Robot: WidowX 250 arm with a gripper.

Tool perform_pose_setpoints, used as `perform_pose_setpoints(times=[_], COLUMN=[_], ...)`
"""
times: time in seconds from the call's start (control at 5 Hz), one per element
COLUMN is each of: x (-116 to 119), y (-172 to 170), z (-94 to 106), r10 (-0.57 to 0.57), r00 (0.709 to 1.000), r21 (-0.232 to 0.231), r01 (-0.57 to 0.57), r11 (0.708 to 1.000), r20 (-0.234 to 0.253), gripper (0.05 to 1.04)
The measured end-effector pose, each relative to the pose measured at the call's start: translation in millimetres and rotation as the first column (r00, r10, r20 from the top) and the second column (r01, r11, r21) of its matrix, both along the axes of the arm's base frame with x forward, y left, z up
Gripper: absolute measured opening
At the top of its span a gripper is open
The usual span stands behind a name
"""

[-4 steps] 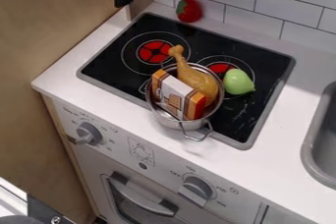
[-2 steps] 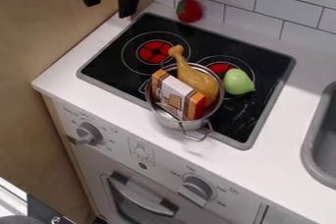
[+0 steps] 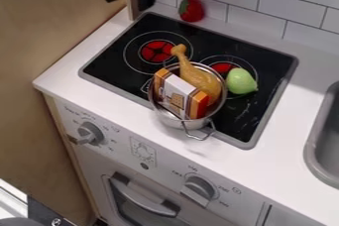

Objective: Put the red object on the left burner

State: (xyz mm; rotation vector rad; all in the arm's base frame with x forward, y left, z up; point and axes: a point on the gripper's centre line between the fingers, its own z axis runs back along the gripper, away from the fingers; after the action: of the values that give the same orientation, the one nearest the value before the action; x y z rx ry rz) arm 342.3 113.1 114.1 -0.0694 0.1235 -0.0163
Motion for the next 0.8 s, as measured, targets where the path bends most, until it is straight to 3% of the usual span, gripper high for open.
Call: perform_pose_setpoints(times=[0.2, 0.4, 0.6, 0.8], x=[-1.1, -22.1, -27.2, -32.0], y=[-3.2, -3.3, -11.3, -23.9], z=[0.8, -23.6, -33.9, -45.7], r10=[-0.090, -0.138, -0.127, -0.107], r00=[0.992, 0.987, 0.981, 0.979], r21=[-0.184, -0.285, -0.275, -0.246], r01=[0.105, 0.156, 0.163, 0.148], r11=[0.977, 0.946, 0.947, 0.958], r20=[0.085, 0.084, 0.144, 0.173], gripper=[0.995, 0.995, 0.995, 0.995])
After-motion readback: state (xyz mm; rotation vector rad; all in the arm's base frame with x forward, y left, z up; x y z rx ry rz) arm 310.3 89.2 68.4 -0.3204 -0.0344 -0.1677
